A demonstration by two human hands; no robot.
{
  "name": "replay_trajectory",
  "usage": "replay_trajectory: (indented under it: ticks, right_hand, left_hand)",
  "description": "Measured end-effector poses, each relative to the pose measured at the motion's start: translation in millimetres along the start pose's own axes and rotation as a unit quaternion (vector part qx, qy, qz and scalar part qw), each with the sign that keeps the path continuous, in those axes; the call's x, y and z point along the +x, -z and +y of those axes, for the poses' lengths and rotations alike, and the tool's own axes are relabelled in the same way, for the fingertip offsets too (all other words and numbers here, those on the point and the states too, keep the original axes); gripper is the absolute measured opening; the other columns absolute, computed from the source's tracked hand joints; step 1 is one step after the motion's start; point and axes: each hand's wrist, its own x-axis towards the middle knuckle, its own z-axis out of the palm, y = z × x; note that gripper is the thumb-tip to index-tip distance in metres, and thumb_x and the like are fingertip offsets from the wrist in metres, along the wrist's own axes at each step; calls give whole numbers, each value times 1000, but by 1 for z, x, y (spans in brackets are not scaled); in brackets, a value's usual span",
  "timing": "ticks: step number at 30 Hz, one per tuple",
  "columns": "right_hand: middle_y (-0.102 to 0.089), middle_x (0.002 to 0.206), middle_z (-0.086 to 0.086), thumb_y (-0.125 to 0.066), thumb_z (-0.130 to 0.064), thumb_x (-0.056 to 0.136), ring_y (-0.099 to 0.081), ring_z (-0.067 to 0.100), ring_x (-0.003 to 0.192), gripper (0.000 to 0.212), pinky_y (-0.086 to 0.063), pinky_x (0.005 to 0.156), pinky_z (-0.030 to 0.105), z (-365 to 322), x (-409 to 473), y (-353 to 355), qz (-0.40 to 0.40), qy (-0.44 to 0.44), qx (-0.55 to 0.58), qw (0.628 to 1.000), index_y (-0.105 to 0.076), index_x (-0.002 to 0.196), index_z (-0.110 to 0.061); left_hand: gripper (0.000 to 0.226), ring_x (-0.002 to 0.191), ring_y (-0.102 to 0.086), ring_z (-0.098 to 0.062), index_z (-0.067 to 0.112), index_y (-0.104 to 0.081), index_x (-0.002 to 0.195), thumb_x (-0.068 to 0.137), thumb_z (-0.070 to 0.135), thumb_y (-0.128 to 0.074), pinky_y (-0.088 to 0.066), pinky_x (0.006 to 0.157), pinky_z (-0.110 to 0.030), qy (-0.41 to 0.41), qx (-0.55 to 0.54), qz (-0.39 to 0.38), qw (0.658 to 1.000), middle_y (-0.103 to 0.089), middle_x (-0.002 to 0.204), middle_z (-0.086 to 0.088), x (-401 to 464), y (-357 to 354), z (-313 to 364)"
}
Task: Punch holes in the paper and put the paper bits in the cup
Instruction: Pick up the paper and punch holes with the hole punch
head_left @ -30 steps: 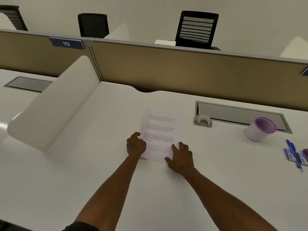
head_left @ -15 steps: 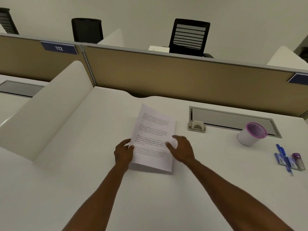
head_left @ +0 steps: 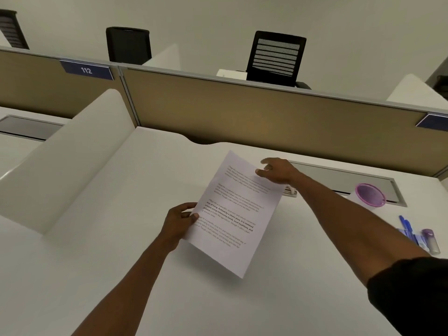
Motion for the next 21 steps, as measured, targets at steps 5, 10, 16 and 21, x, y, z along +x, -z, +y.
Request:
replay_trajectory:
  ticks: [5, 10, 16, 21]
  right_hand:
    - [-70, 112, 6, -72, -34, 85, -65, 22, 98, 29, -46, 78, 29, 26, -4, -4, -72, -49, 154, 984, -75, 103, -11]
    - [-76, 95, 10, -75, -20, 84, -74, 25, 81, 14, -60, 71, 33, 54, -28, -17, -120, -94, 294, 944, -76, 91, -8]
    - [-76, 97, 13, -72, -15, 87, -74, 25, 80, 20, -59, 64, 31, 89, -63, -39, -98, -156, 436, 881, -71, 103, -4]
    - [-74, 105, 14, -70, -20, 89, -71, 33, 95, 25, -58, 81, 42, 130, -96, -60, -54, -208, 504, 836, -68, 108, -4]
  left_hand:
    - [26, 80, -75, -27, 28, -75, 102, 90, 5, -69, -60, 75, -40, 7, 8, -47, 999, -78, 91, -11, 1, 4, 11]
    - [27, 87, -75, -30, 17, -70, 115, 89, 8, -71, -61, 80, -41, 51, 31, -103, 993, -78, 97, -14, 7, 4, 20]
    - [37, 99, -72, -28, 12, -74, 110, 81, 36, -78, -58, 78, -37, 132, 0, -98, 986, -76, 107, -9, 16, -4, 33]
    - [43, 104, -70, -31, 8, -68, 113, 87, 42, -72, -57, 77, -39, 186, -100, -60, 976, -74, 110, -13, 15, -33, 29]
